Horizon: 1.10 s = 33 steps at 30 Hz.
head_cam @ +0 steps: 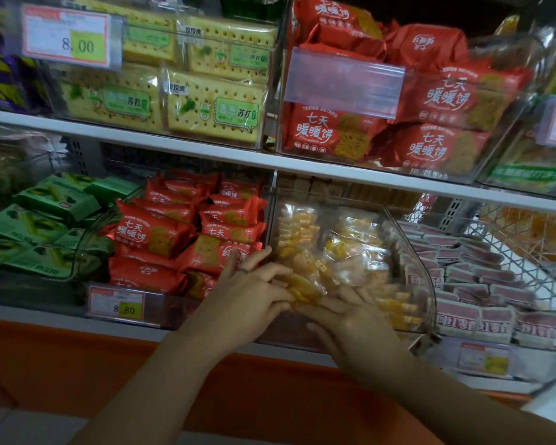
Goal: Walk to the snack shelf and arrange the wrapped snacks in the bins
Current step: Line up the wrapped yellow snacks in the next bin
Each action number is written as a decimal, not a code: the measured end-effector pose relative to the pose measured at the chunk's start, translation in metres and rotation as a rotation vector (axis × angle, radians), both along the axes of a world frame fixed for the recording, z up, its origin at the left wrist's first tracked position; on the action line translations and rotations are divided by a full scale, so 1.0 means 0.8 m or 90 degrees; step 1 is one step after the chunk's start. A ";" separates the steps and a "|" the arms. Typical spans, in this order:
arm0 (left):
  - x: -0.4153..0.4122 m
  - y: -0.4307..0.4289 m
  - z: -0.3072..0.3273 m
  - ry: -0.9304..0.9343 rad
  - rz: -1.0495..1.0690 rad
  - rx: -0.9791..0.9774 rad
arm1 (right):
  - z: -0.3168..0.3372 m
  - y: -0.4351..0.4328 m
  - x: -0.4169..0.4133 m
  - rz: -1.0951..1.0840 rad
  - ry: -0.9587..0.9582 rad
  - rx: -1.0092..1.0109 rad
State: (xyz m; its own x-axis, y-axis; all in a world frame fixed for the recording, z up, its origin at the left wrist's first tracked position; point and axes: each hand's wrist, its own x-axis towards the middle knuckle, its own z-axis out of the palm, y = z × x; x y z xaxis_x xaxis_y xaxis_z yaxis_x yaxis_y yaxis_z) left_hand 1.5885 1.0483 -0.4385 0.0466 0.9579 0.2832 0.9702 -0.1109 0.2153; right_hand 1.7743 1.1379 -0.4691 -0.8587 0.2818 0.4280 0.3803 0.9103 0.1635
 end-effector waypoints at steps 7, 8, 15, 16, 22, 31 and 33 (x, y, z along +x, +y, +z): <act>-0.009 0.004 0.000 -0.044 0.073 0.059 | 0.072 0.031 0.002 -0.040 0.194 -0.283; -0.008 0.008 -0.002 -0.019 0.075 0.045 | 0.080 0.042 -0.002 -0.056 0.218 -0.304; -0.007 0.004 0.009 -0.061 0.060 -0.076 | 0.085 0.086 -0.056 -0.066 -0.078 -0.378; -0.009 0.003 0.008 -0.069 0.053 -0.085 | 0.083 0.090 -0.059 -0.074 -0.124 -0.387; -0.016 -0.002 0.007 -0.089 0.038 -0.107 | 0.090 0.100 -0.071 -0.082 -0.194 -0.382; -0.015 -0.006 0.009 -0.104 0.032 -0.120 | 0.082 0.096 -0.079 -0.213 -0.203 -0.195; -0.014 -0.006 0.009 -0.109 0.032 -0.119 | 0.086 0.091 -0.075 -0.217 -0.153 -0.295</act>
